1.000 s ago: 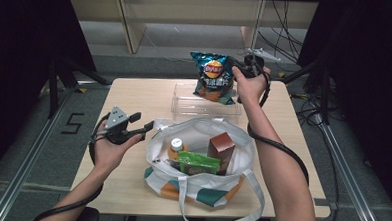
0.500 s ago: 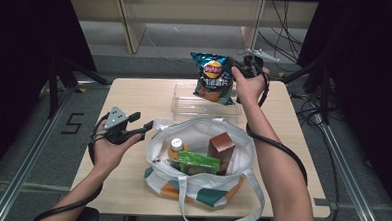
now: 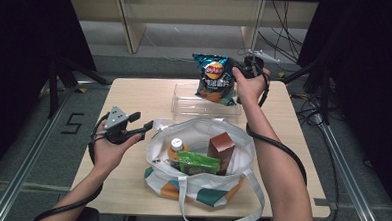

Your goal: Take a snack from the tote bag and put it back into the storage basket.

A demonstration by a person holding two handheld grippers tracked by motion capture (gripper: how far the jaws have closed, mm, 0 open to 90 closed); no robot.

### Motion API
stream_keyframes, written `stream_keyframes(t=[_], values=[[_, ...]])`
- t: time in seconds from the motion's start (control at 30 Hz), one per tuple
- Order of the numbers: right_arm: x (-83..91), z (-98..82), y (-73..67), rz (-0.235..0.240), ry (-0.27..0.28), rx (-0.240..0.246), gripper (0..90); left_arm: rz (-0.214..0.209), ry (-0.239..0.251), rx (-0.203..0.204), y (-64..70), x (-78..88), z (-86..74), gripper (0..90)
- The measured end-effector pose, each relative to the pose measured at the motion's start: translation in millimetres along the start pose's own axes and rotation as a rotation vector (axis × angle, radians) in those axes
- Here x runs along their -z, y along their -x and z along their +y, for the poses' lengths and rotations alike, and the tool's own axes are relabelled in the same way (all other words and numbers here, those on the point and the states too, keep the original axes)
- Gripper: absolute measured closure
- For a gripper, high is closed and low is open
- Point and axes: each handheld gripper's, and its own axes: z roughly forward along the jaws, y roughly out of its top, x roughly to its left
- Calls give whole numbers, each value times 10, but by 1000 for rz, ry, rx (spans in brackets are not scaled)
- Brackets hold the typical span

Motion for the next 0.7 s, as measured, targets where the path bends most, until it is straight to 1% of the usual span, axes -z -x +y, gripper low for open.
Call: stream_keyframes(t=[0.03, 0.07, 0.1, 0.13, 0.17, 0.2, 0.23, 0.27, 0.3, 0.33, 0.43, 0.47, 0.5, 0.53, 0.6, 0.63, 0.67, 0.7], values=[[2, -5, 5, 0, -6, 2, 900, -1, 0, 1, 0, -3, -3, 391], [-8, -12, 19, 4, 0, 13, 900, -1, -3, 1, 0, -8, -9, 390], [-1, -24, 7, -6, -14, -16, 900, -7, 0, -2, -3, -18, -12, 390], [-10, -30, 23, -3, -10, -9, 900, -4, -3, 2, 4, -20, -17, 390], [-16, -37, 43, -4, -12, -5, 900, -4, -5, -2, 2, -23, -17, 390], [-22, -48, 49, -8, -14, -8, 900, -3, -5, -1, 3, -22, -16, 390], [-25, -56, 52, -7, -16, -22, 900, -1, -4, 4, 6, -20, -15, 390], [-36, -55, 87, -8, -15, 20, 900, -1, -4, 5, 5, -20, -15, 390], [-39, -58, 89, -13, -16, 21, 900, -1, -4, 3, 3, -20, -17, 390], [-33, -68, 62, -9, -17, -29, 900, -1, -6, 1, 1, -19, -18, 390], [-42, -72, 76, -14, -15, -17, 900, -2, -5, 1, -2, -15, -14, 390], [-46, -75, 73, -14, -17, -22, 900, -8, 3, -2, -6, -19, -12, 390], [-55, -70, 101, -10, -20, 20, 900, -1, -6, 1, 1, -8, -10, 390], [-52, -80, 71, -20, -28, -25, 900, -3, -4, -1, 0, -7, -9, 390], [-66, -91, 81, -17, -23, -18, 900, -3, -5, -2, 1, -9, -11, 390], [-65, -92, 79, -19, -29, -21, 900, -13, 6, -9, -7, -22, -12, 390], [-68, -97, 80, -25, -31, -21, 900, -13, 5, -8, -5, -22, -13, 390], [-70, -104, 82, -22, -28, -27, 900, -14, 6, -13, -7, -22, -12, 390]])
